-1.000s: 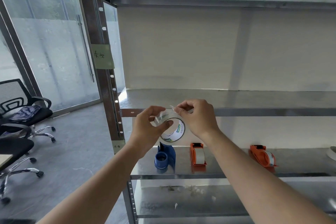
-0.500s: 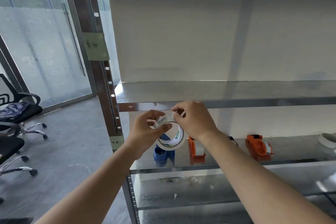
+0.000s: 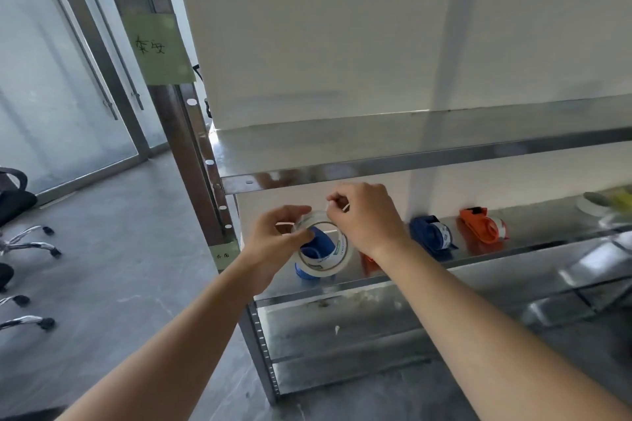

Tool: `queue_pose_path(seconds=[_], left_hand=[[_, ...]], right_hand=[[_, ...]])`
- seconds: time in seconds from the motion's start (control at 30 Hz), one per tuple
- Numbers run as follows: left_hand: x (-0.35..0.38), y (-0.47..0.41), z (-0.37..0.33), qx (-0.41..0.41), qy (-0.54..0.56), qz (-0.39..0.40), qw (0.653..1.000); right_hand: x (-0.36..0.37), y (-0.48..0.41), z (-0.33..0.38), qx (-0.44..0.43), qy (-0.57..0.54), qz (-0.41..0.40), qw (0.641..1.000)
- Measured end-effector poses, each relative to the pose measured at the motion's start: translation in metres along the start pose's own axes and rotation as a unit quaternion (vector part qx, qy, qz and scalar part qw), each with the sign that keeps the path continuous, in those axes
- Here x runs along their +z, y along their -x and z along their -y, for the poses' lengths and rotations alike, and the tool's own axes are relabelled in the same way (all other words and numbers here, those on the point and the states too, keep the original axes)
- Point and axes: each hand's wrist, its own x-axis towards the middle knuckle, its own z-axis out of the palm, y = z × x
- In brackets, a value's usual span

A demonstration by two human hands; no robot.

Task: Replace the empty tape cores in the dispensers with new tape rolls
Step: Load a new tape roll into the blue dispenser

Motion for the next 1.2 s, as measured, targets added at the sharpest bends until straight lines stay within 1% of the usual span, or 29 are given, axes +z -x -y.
queue_pose_path(seconds=[0.07,0.17,0.37,0.47,0.6,0.77,0.9,1.07,1.2], left_hand=[[0.000,-0.005,0.011,-0.021,0.014,0.002,1.000],[0.006,-0.013,0.032,-0.053,0.043,-0.024,0.997],[0.019,-0.041,0.080,-0.127,0.073,-0.137,0.980],[0.023,-0.055,0.104,-0.166,0.075,-0.174,0.968],[0.031,-0.069,0.126,-0.197,0.061,-0.220,0.953],[0.036,-0.089,0.154,-0.230,0.059,-0.271,0.933],[0.038,-0.105,0.168,-0.247,0.063,-0.279,0.926],[0.038,-0.123,0.184,-0.262,0.074,-0.254,0.928],[0.038,-0.131,0.196,-0.262,0.095,-0.230,0.932]], right_hand=[[0.009,0.000,-0.007,0.014,0.001,0.007,1.000],[0.028,0.000,-0.024,0.019,-0.007,0.020,1.000],[0.084,-0.007,-0.084,0.066,-0.090,0.097,0.989],[0.109,-0.009,-0.115,0.083,-0.115,0.140,0.980],[0.138,-0.016,-0.146,0.090,-0.139,0.188,0.968],[0.163,-0.024,-0.162,0.113,-0.162,0.238,0.951],[0.177,-0.027,-0.163,0.144,-0.174,0.234,0.945],[0.191,-0.024,-0.157,0.210,-0.168,0.180,0.946],[0.198,-0.021,-0.153,0.247,-0.173,0.174,0.937]])
